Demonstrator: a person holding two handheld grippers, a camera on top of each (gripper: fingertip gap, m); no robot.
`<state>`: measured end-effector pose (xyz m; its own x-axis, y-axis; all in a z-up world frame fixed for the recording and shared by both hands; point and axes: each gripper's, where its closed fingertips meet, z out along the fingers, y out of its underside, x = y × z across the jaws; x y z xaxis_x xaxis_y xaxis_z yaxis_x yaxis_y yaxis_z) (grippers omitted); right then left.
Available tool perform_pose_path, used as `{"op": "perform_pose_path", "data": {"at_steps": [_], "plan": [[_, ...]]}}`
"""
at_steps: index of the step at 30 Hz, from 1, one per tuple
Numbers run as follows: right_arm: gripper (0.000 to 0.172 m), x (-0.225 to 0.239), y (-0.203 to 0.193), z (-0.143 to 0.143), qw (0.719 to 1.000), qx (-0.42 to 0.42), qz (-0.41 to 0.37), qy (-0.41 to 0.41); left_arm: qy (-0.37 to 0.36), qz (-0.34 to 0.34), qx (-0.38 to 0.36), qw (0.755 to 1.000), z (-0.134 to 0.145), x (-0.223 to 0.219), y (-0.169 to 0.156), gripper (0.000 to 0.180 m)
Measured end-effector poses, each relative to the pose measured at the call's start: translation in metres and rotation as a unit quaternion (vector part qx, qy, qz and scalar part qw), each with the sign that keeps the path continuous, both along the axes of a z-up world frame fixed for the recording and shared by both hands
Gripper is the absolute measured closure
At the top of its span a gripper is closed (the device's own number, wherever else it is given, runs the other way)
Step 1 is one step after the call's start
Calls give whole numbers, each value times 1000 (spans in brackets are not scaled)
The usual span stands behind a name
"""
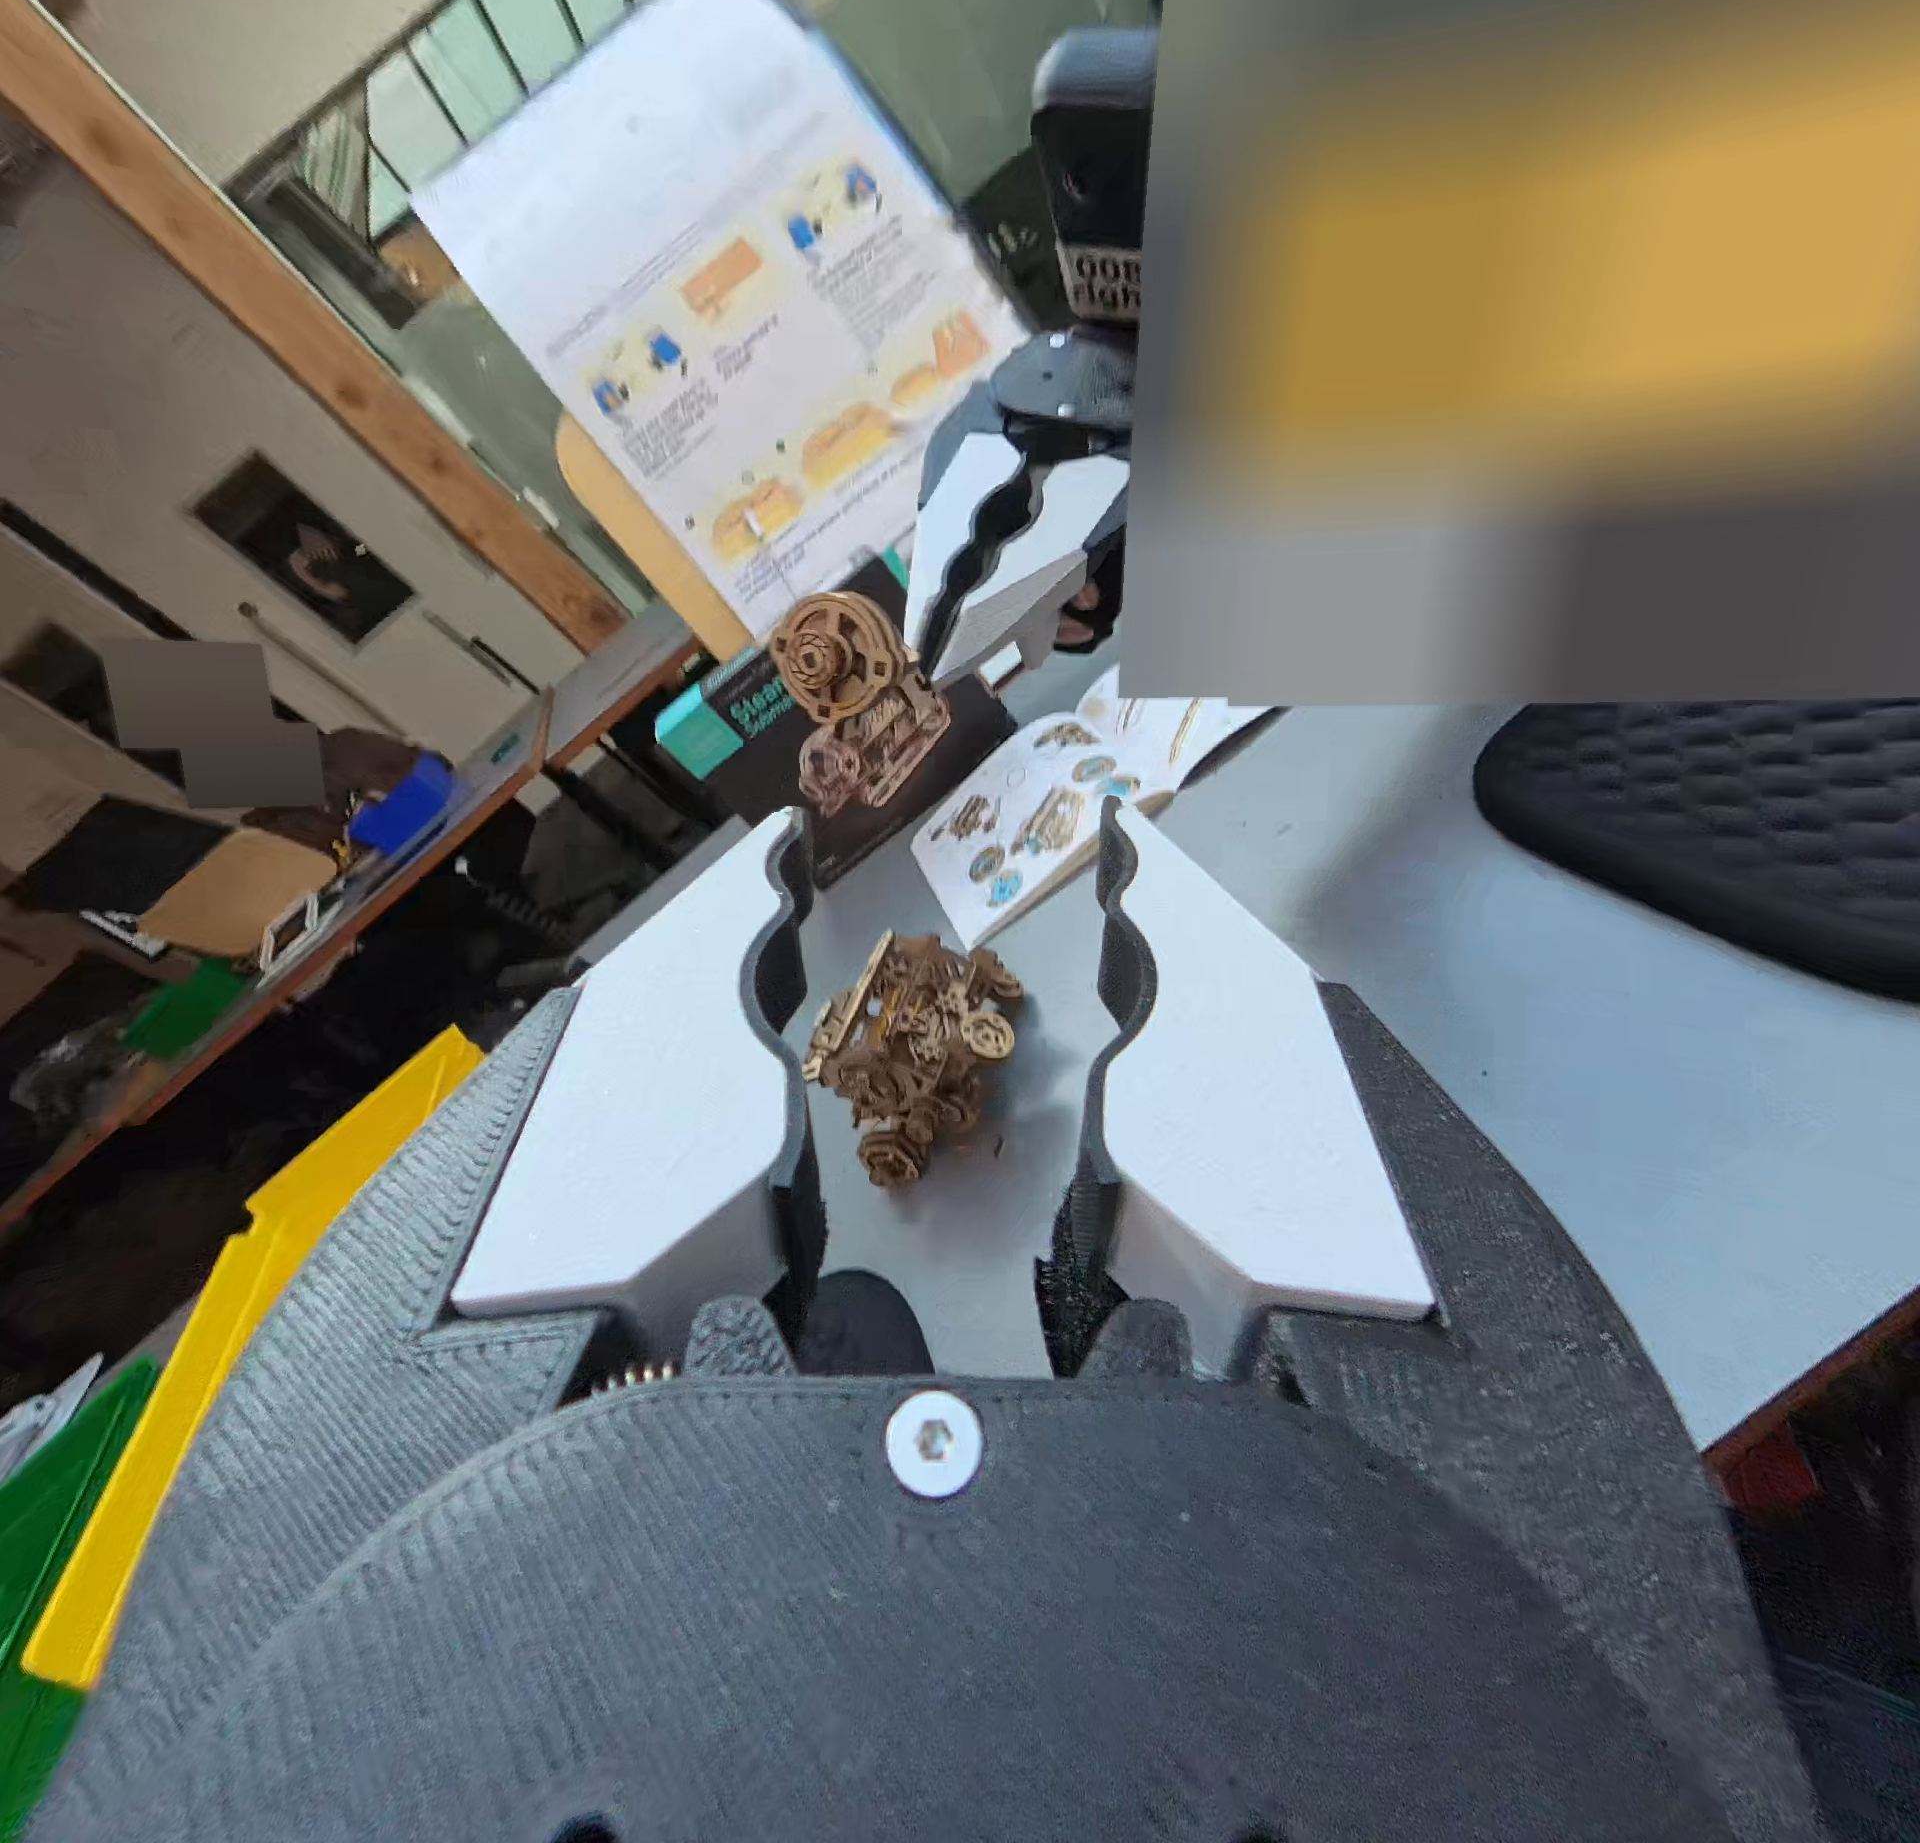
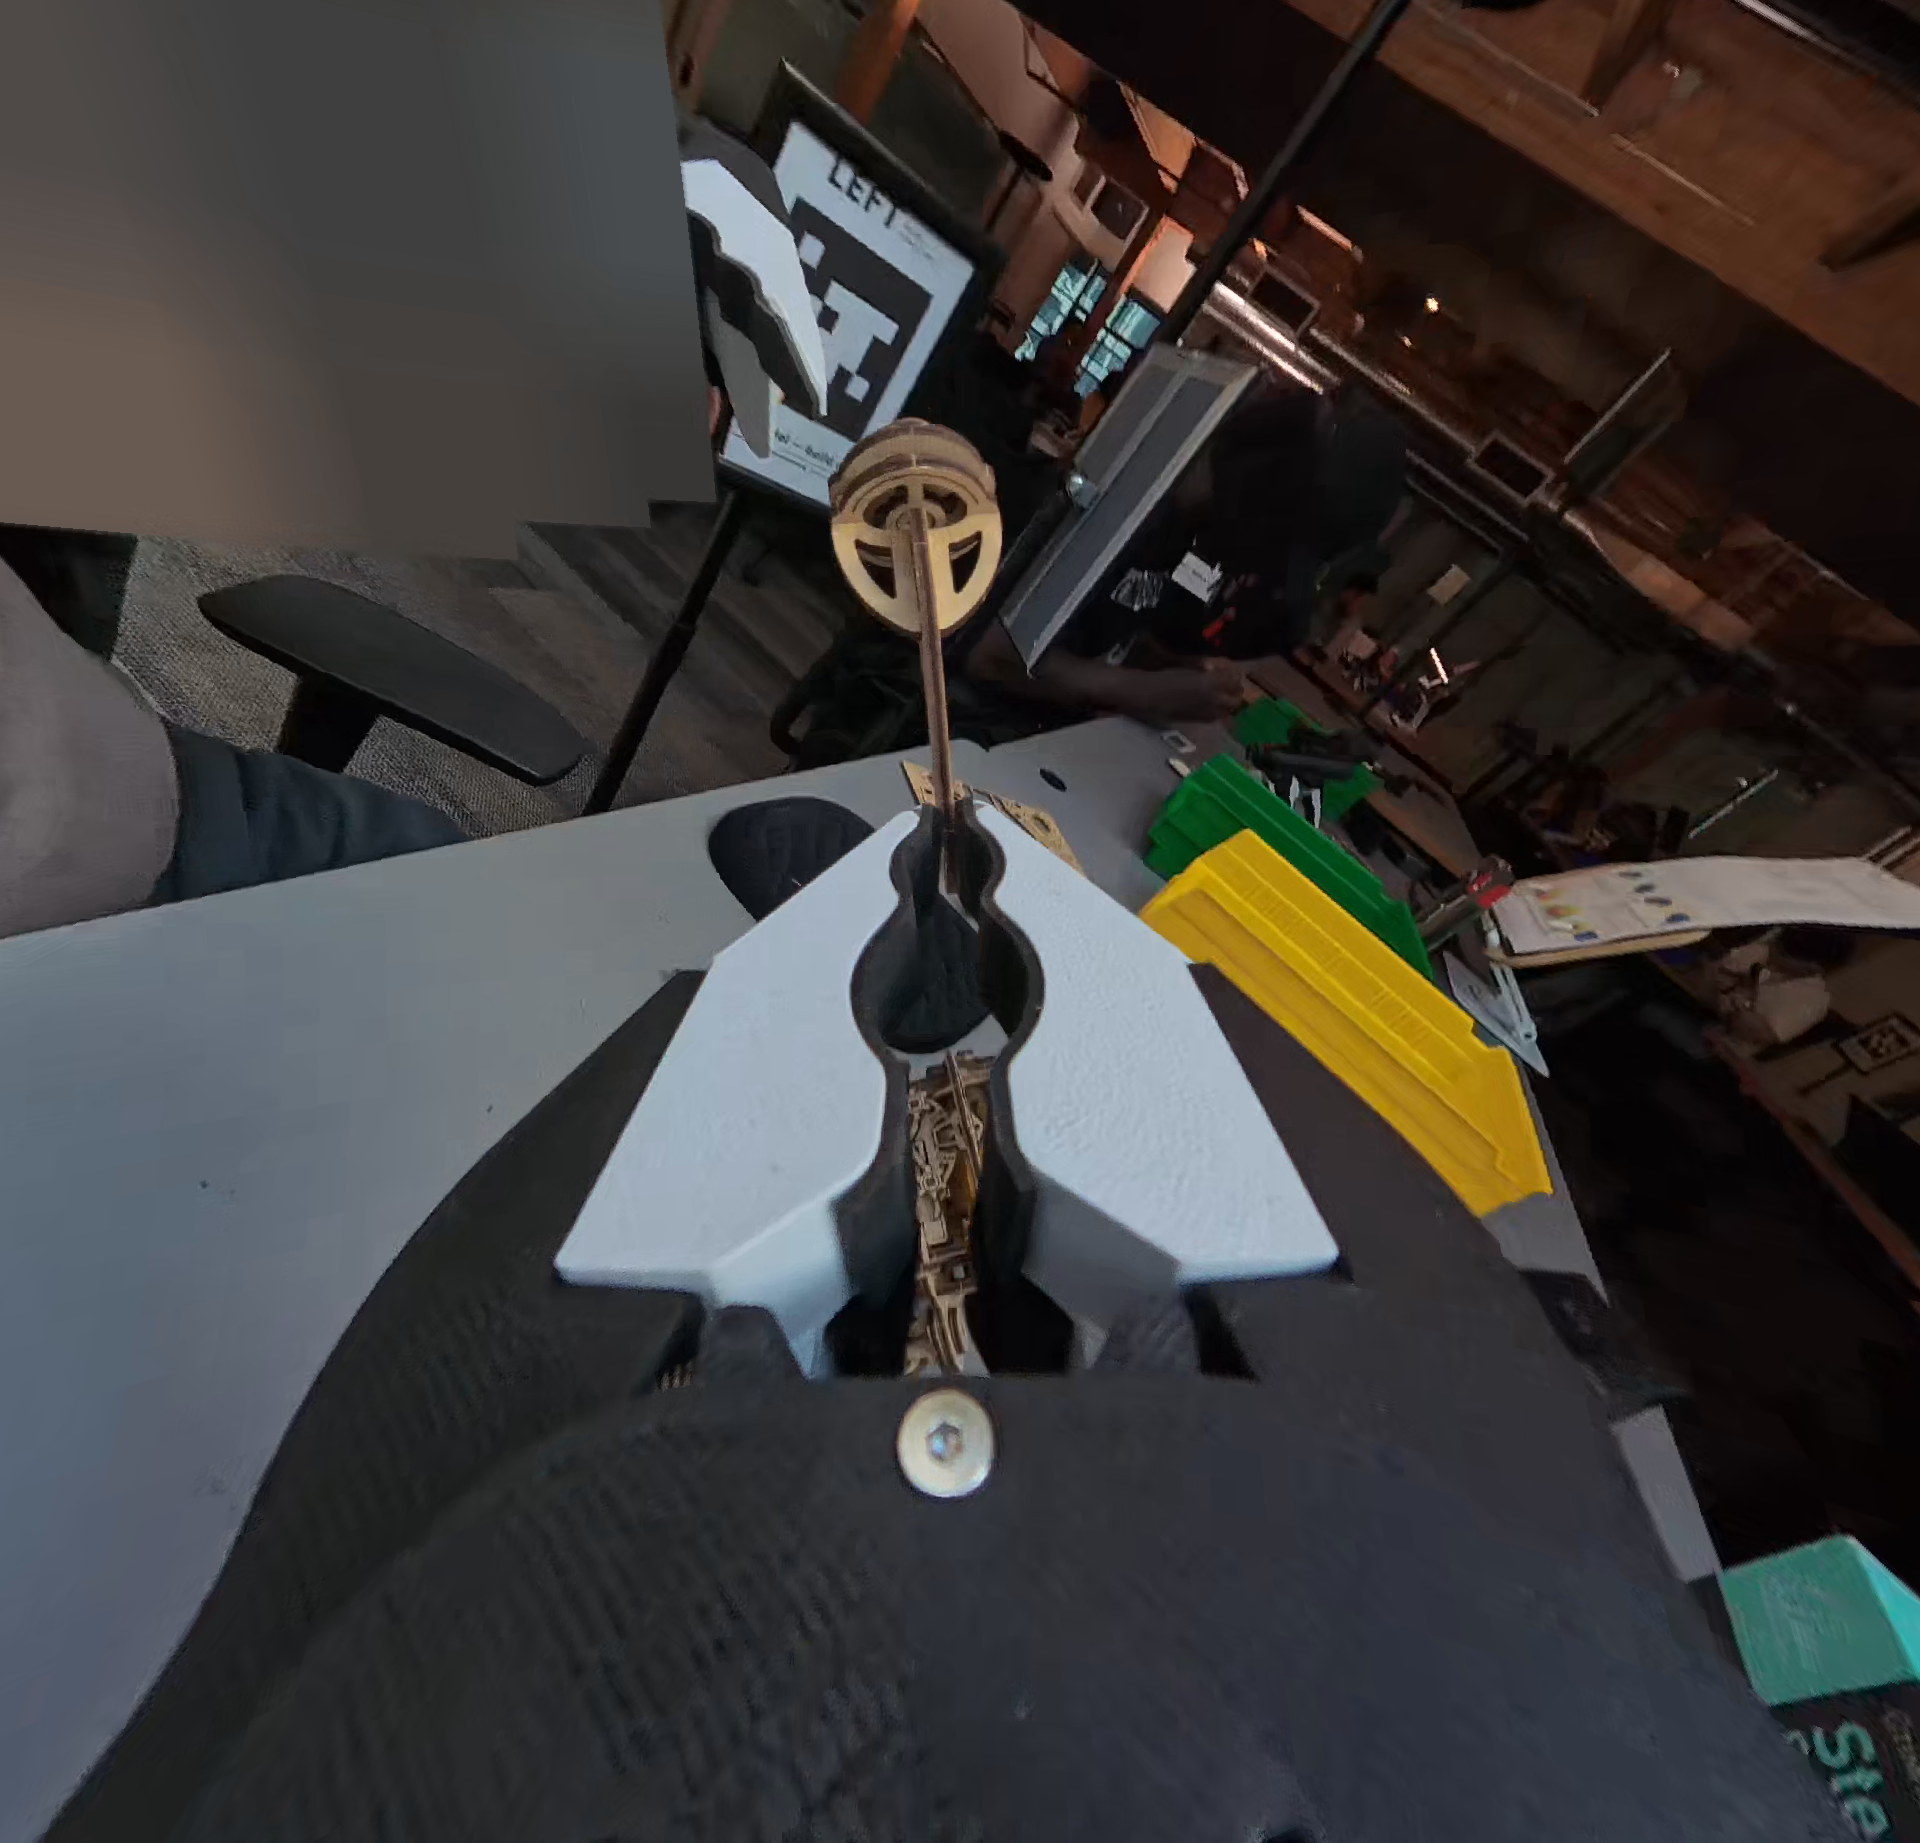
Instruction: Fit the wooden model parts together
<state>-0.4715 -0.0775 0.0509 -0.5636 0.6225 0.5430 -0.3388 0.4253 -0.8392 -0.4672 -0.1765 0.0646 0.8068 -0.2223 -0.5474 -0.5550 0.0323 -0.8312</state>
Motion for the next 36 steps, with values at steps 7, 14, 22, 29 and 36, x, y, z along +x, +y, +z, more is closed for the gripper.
{"op": "perform_pose_path", "data": {"at_steps": [7, 14, 22, 29, 36], "plan": [[172, -51, 32, -82, 990, 23, -60, -129, 4, 83, -92, 992, -75, -58, 47, 125], [169, -65, 40, -114, 981, 48, -76, -172, -25, 75, -144, 986, -112, -80, 85, 127], [170, -69, 54, -127, 975, 62, -93, -191, -29, 35, -163, 986, -116, -88, 99, 137], [170, -69, 54, -137, 973, 95, -98, -188, 21, 32, -180, 983, -120, -86, 103, 141], [170, -70, 51, -140, 971, 125, -104, -176, 43, 41, -201, 978, -135, -90, 108, 144]]}}
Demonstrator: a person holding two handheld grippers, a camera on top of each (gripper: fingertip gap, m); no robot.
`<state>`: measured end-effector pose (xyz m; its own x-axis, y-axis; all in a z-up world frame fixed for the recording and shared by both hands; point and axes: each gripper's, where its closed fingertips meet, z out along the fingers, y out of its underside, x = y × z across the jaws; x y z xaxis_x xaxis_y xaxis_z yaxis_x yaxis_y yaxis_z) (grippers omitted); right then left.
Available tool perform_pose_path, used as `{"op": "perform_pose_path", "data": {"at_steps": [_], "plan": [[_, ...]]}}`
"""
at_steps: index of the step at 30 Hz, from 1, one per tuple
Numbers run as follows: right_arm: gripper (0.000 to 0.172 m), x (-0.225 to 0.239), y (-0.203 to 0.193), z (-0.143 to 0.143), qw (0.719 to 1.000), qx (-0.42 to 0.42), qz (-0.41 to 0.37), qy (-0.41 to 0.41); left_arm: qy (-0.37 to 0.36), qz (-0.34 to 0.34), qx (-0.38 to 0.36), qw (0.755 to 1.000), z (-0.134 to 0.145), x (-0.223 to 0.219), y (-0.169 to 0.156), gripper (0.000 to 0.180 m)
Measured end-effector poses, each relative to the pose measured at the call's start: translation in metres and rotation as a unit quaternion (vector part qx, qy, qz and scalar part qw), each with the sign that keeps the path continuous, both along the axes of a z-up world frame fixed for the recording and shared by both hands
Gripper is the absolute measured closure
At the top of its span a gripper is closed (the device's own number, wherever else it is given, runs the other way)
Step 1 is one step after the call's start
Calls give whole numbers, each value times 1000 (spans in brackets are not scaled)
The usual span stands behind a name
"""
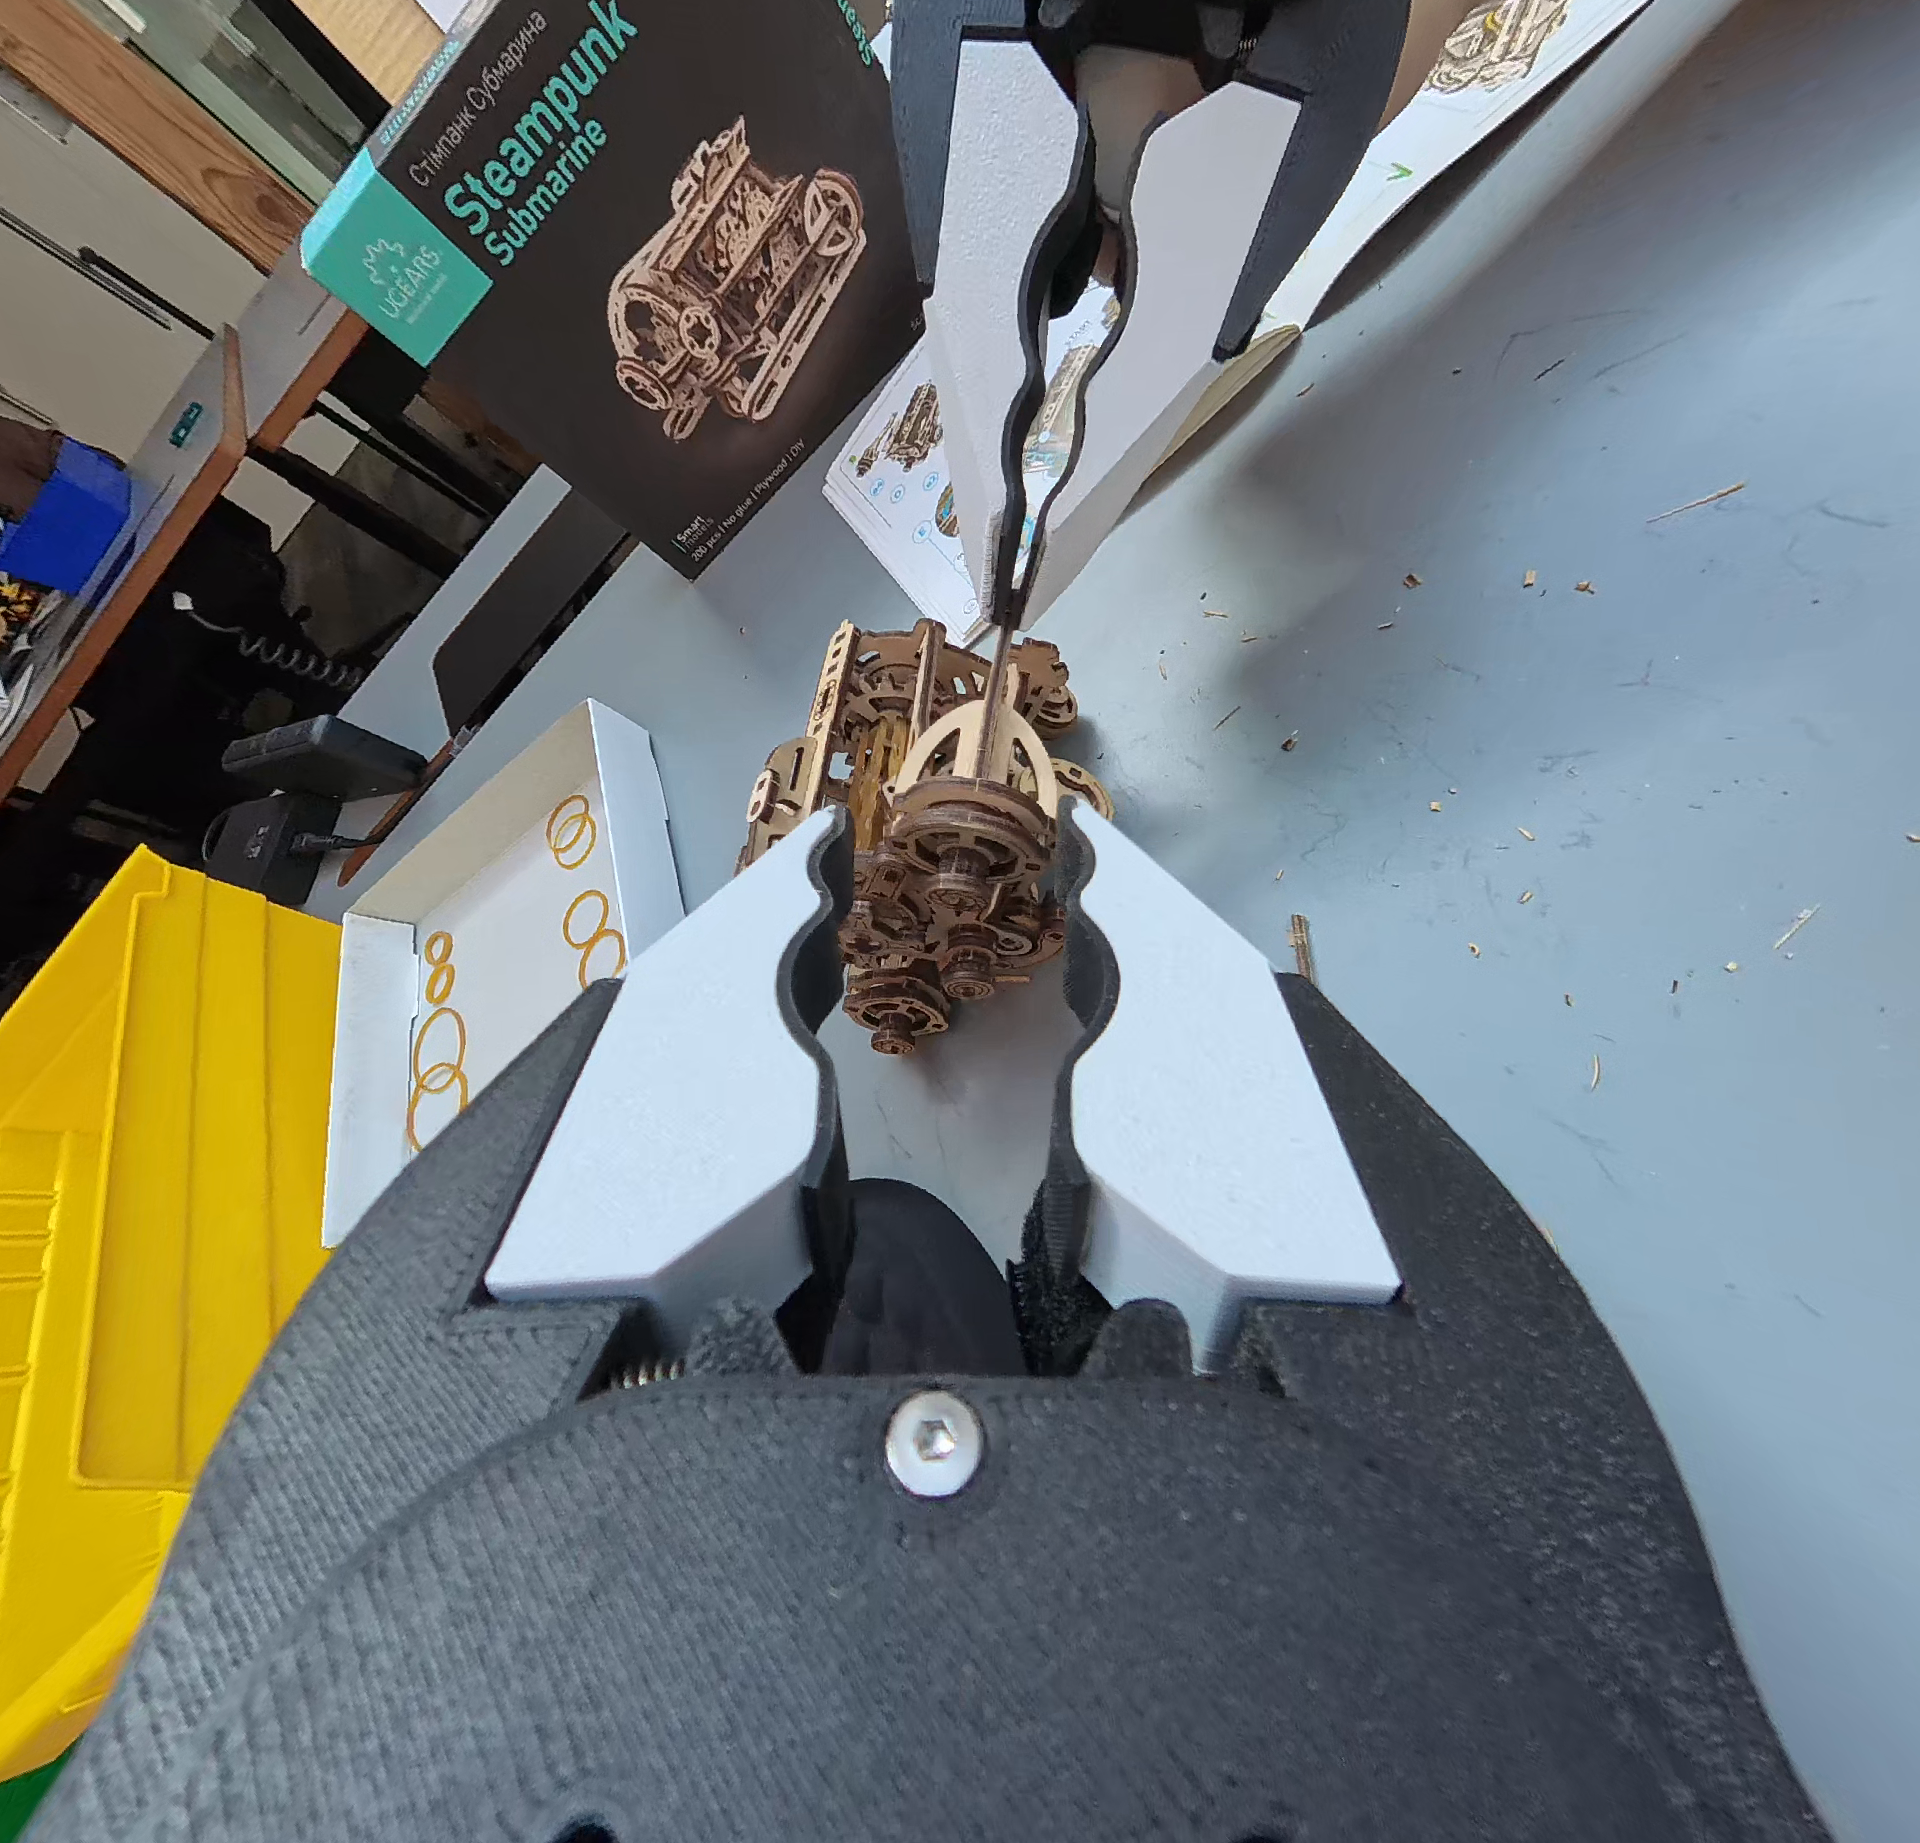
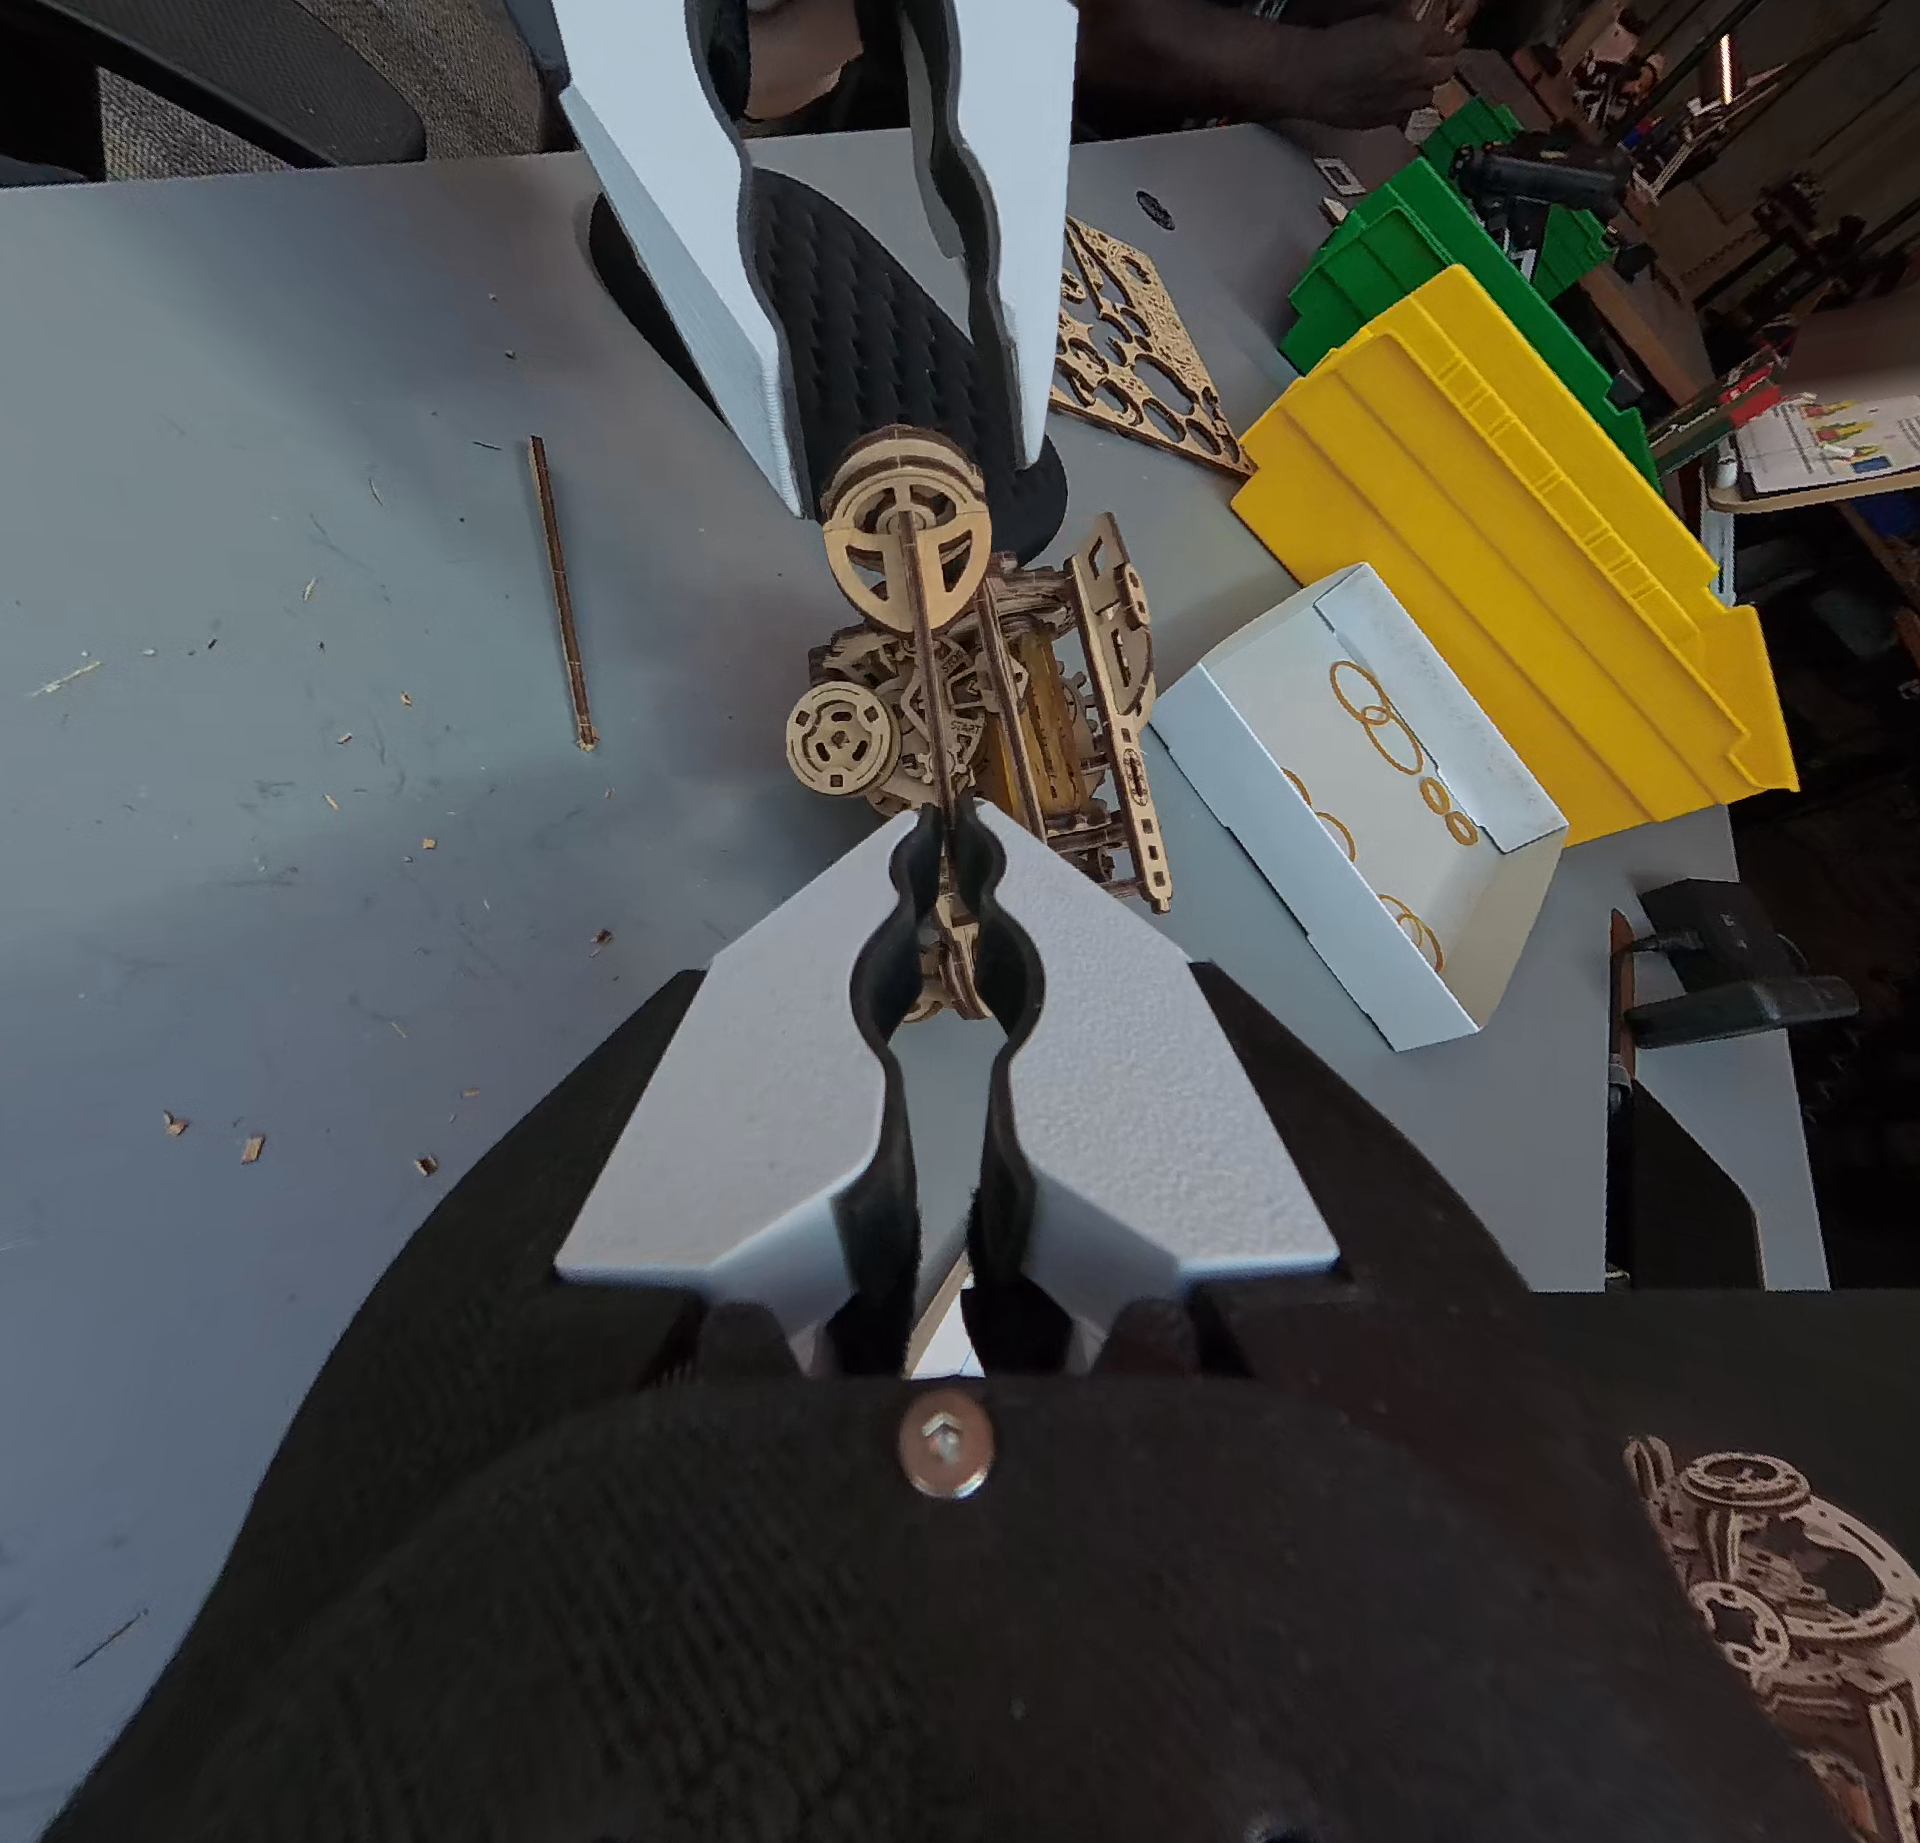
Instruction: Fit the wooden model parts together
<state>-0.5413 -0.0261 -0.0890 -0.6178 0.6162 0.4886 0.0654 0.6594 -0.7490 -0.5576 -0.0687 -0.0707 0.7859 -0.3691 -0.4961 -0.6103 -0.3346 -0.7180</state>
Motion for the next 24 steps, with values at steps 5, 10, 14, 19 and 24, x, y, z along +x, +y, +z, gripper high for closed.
{"op": "perform_pose_path", "data": {"at_steps": [5, 10, 14, 19, 24], "plan": [[170, 0, 0, -2, 1000, 2, -1, -1, -3, -6, -5, 1000, -5, 1, 1, 148], [170, 1, 0, -2, 1000, -6, 3, -7, 15, -3, -2, 1000, -7, -1, 1, 138], [171, 2, -4, 0, 999, -28, 14, -11, 17, -6, -5, 1000, -7, -1, 2, 137], [170, 4, -5, 1, 999, -36, 17, -19, 5, -19, -17, 1000, -7, 4, 3, 148], [170, 4, -4, 0, 997, -62, 16, -40, -16, -17, -26, 999, -7, 5, 4, 148]]}}
